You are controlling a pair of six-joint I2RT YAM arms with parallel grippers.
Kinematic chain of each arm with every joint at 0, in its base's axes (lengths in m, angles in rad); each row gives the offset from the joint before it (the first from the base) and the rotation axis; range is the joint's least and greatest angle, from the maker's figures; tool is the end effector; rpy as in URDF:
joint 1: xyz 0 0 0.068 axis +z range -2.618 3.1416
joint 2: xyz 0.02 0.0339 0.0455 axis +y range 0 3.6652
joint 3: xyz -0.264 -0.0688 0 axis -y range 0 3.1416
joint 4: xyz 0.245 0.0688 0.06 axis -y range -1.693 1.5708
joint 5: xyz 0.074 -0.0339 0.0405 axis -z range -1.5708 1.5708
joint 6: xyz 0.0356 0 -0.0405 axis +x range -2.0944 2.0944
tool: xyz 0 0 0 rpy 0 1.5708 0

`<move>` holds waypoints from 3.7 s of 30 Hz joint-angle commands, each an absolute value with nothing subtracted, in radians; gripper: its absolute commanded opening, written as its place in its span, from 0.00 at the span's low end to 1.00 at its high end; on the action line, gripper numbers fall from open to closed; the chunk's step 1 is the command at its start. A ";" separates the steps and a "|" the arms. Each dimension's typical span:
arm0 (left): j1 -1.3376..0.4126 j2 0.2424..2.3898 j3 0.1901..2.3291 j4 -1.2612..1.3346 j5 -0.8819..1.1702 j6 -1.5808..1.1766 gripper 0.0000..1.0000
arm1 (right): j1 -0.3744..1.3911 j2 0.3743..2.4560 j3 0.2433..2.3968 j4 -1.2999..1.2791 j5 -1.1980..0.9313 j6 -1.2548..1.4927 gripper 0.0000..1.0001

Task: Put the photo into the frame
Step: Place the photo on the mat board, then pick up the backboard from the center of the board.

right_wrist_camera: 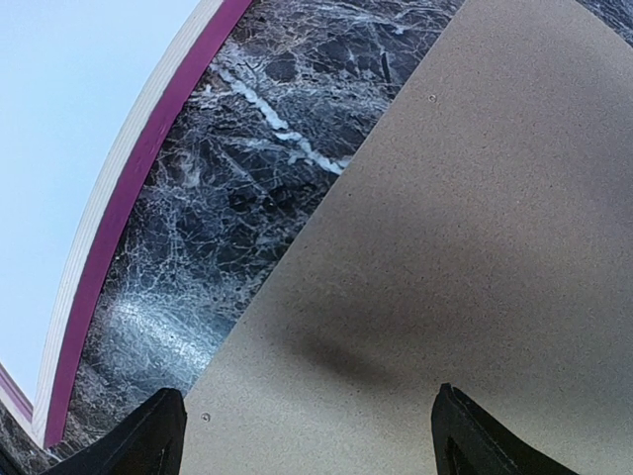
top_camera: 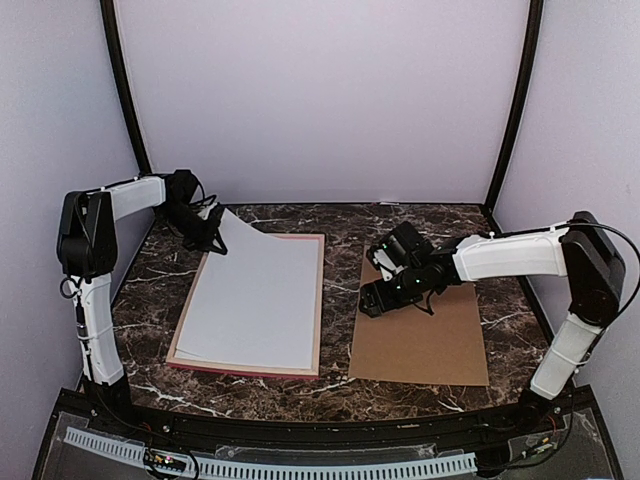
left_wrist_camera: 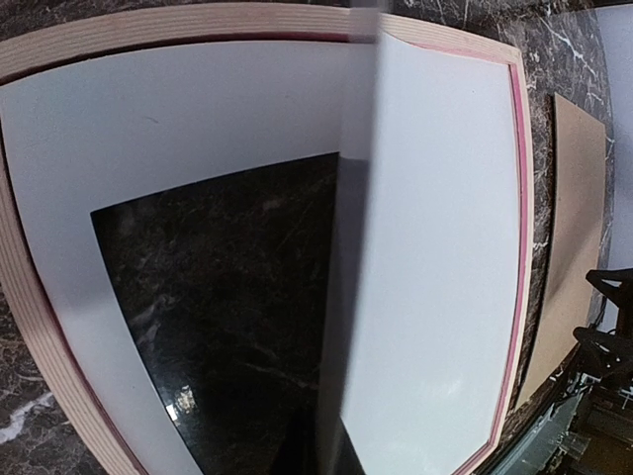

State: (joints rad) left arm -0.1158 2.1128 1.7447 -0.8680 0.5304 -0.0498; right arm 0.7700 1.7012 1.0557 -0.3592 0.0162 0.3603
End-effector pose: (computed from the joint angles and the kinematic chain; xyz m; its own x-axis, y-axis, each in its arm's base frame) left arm 0.4357 -0.0688 0.2086 -0.9502 0.0673 -0.3043 0.2177 0.8420 -0.4936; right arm 0.2480 0.2397 0.1833 -0.8102 -0.2946 -0.5067 -0.4319 0.8845 0.1763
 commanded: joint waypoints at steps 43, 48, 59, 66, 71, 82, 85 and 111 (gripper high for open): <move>-0.114 1.993 1.810 -0.897 0.198 -0.063 0.66 | 0.721 1.604 0.987 -0.338 0.118 0.394 0.93; -0.141 1.892 1.707 -0.814 0.255 -0.080 0.78 | 0.644 1.530 0.926 -0.337 0.124 0.394 0.97; -0.370 1.754 1.542 -0.633 0.401 -0.170 0.79 | 0.308 1.339 0.720 -0.327 0.059 0.393 0.99; -0.617 1.799 1.469 -0.406 0.382 -0.300 0.81 | 0.157 1.289 0.589 -0.236 -0.087 0.462 0.99; -0.761 1.930 1.522 -0.322 0.396 -0.349 0.82 | 0.122 1.269 0.536 -0.210 -0.093 0.493 0.99; -0.892 2.168 1.652 -0.249 0.415 -0.412 0.99 | 0.094 1.271 0.460 -0.167 -0.168 0.510 0.99; -0.908 2.198 1.676 -0.252 0.397 -0.428 0.99 | 0.092 1.267 0.446 -0.152 -0.194 0.521 0.99; -0.940 2.264 1.655 -0.215 0.353 -0.555 0.94 | 0.057 1.253 0.434 -0.077 -0.480 0.499 0.95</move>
